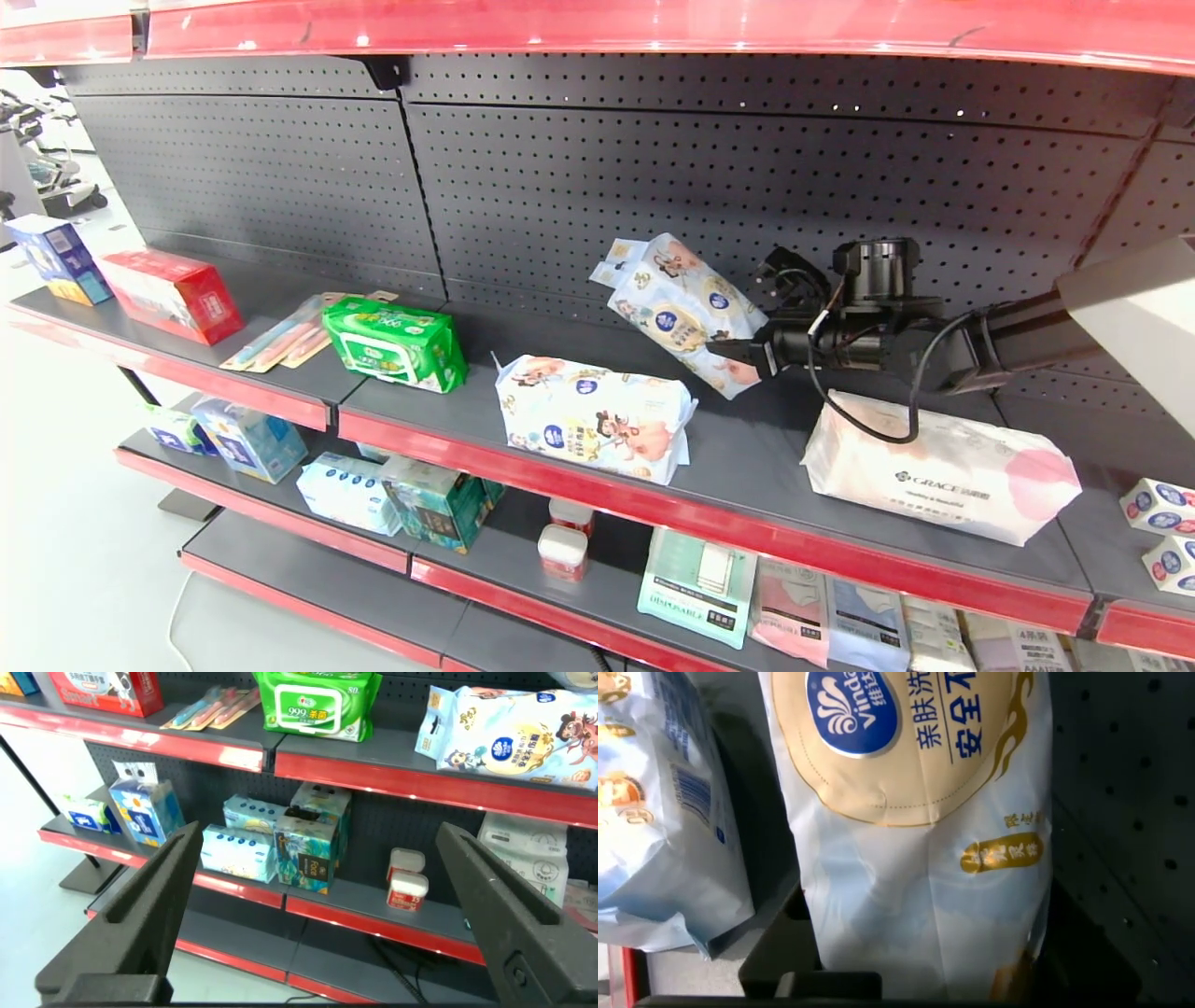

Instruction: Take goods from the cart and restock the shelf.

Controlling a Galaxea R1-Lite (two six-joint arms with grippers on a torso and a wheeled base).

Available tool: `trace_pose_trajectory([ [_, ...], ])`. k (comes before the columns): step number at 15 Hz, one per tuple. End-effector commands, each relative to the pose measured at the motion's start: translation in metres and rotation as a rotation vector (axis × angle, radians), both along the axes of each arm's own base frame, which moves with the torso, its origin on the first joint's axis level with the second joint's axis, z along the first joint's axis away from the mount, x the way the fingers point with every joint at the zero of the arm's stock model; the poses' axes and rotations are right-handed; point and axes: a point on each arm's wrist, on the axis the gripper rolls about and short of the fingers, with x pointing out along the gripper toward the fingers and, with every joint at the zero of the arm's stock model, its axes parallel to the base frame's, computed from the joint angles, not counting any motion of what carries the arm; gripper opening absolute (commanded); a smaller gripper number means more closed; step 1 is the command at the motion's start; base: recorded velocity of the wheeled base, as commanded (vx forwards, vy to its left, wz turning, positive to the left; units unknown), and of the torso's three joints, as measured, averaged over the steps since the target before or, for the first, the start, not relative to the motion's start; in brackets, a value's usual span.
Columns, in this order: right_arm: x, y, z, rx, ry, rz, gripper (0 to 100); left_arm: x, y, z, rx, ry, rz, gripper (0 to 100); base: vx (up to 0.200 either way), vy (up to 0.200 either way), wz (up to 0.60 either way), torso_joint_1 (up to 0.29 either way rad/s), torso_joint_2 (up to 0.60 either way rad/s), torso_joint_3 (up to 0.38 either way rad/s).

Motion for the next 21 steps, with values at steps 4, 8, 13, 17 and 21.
trace_pose_trajectory([
  [4,0.006,0.010,0.007,-0.001,0.006,0.016,0,0.000,0.000,0.000,0.000,0.001,0.001,100,0.000,0.000,0.00,0.000,0.00,0.000],
  [8,0.009,0.020,0.000,-0.007,0.020,0.028,0,0.000,0.000,0.000,0.000,0.001,0.001,100,0.000,0.000,0.00,0.000,0.00,0.000],
  [13,0.009,0.028,-0.005,-0.014,0.023,0.037,0,0.000,0.000,0.000,0.000,0.001,0.001,100,0.000,0.000,0.00,0.000,0.00,0.000],
  [17,0.009,0.028,-0.005,-0.015,0.025,0.036,0,0.000,0.000,0.000,0.000,0.001,0.001,100,0.000,0.000,0.00,0.000,0.00,0.000],
  [21,0.009,0.030,-0.008,-0.018,0.031,0.040,0,0.000,0.000,0.000,0.000,0.001,0.001,100,0.000,0.000,0.00,0.000,0.00,0.000],
])
